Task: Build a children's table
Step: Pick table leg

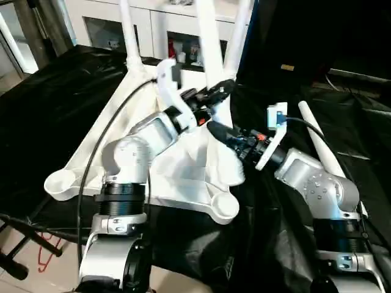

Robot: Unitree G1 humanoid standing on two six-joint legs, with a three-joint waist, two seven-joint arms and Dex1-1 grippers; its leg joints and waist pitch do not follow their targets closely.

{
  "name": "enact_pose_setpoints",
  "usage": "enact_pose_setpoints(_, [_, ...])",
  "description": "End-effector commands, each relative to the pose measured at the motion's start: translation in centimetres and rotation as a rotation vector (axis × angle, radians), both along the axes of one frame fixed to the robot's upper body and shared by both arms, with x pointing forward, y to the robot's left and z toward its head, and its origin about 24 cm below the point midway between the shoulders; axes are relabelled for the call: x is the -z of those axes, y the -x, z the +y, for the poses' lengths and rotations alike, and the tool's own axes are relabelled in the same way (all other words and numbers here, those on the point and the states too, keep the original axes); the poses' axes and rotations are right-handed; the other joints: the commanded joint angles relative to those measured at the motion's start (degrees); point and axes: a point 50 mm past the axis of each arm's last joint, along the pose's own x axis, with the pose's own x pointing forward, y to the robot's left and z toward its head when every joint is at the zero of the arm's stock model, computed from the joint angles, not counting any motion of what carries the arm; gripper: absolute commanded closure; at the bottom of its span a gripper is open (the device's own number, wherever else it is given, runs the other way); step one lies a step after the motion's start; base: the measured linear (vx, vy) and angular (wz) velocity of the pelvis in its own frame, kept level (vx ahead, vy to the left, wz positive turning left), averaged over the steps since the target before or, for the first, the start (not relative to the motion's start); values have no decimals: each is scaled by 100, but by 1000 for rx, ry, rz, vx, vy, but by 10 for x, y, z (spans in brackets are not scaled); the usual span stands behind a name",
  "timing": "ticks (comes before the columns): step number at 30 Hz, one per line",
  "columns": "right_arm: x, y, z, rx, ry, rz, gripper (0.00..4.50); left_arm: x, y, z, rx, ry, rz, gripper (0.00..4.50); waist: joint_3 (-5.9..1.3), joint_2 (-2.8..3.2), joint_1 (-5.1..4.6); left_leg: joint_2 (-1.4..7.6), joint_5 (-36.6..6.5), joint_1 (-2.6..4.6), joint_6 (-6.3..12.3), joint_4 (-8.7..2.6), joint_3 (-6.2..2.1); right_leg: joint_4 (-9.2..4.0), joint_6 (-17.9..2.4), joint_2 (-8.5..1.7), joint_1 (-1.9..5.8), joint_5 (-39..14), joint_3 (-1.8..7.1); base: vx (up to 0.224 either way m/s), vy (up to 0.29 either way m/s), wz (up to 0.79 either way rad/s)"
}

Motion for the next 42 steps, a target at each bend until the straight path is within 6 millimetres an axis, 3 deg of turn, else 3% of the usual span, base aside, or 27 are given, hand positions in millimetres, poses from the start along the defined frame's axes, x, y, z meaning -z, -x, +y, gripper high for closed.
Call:
enact_pose_setpoints(1, [-1,-6,4,82,145,-18,140,-12,-1,-2,-75,-78,-75,266,-454,-53,-22,-68,-355,-60,116,-353,119,-398,-705,-207,448,-1380,92,0,0,0])
enact_pose_setpoints(7, [0,-10,19,132,159,-4,140,-16,-2,-3,-155,-149,-128,267,-466,-54,-85,-68,-379,-66,93,-351,116,-371,-740,-201,439,-1177,98,0,0,0])
enact_pose_setpoints(10, [0,-11,24,141,164,-9,177,-16,-3,-3,-178,-170,-140,267,-470,-55,-86,-73,-272,-75,154,-342,123,-338,-854,-195,449,-854,101,0,0,0])
enact_pose_setpoints(20, [6,-13,27,170,241,-8,254,-15,-3,-5,-181,-157,-148,267,-464,-53,-110,-73,-407,-63,140,-335,132,-354,-816,-195,441,-1022,111,0,0,0])
enact_pose_setpoints(28, [5,-14,27,177,235,-12,262,-14,-4,-5,-184,-134,-144,267,-468,-49,-111,-77,-360,-58,184,-330,135,-340,-911,-190,448,-822,110,0,0,0])
enact_pose_setpoints(31, [4,-14,27,169,208,-11,263,-13,-3,-3,-171,-109,-129,197,-471,-63,-104,-77,-359,-67,180,-329,129,-332,-908,-200,458,-864,108,0,0,0])
enact_pose_setpoints(35, [0,-11,28,111,154,-31,263,-12,-4,5,-179,-93,-123,185,-470,-59,-99,-74,-390,-62,190,-330,132,-330,-947,-196,453,-836,105,0,0,0])
enact_pose_setpoints(36, [-1,-10,28,88,136,-40,263,-12,-3,6,-155,-83,-121,171,-473,-56,-96,-74,-380,-60,189,-330,131,-326,-956,-197,455,-815,105,0,0,0])
enact_pose_setpoints(37, [-4,-5,28,30,90,-52,264,-12,-3,10,-115,-43,-110,150,-471,-9,-86,-76,-370,-60,199,-331,123,-323,-973,-196,454,-744,103,0,0,0])
enact_pose_setpoints(39, [-7,-2,26,-13,52,-67,264,-12,-1,12,-60,5,-99,148,-474,-33,-80,-81,-388,-59,248,-326,131,-314,-1041,-194,468,-638,106,0,0,0])
enact_pose_setpoints(40, [-8,0,24,-40,34,-72,264,-12,0,15,-26,26,-96,148,-477,7,-65,-74,-331,-53,268,-329,118,-292,-1099,-195,466,-525,100,0,0,0])
enact_pose_setpoints(42, [-9,5,20,-95,11,-83,264,-13,1,20,34,56,-98,148,-471,-9,-57,-72,-393,-40,309,-331,125,-304,-1157,-192,463,-567,94,0,0,0])
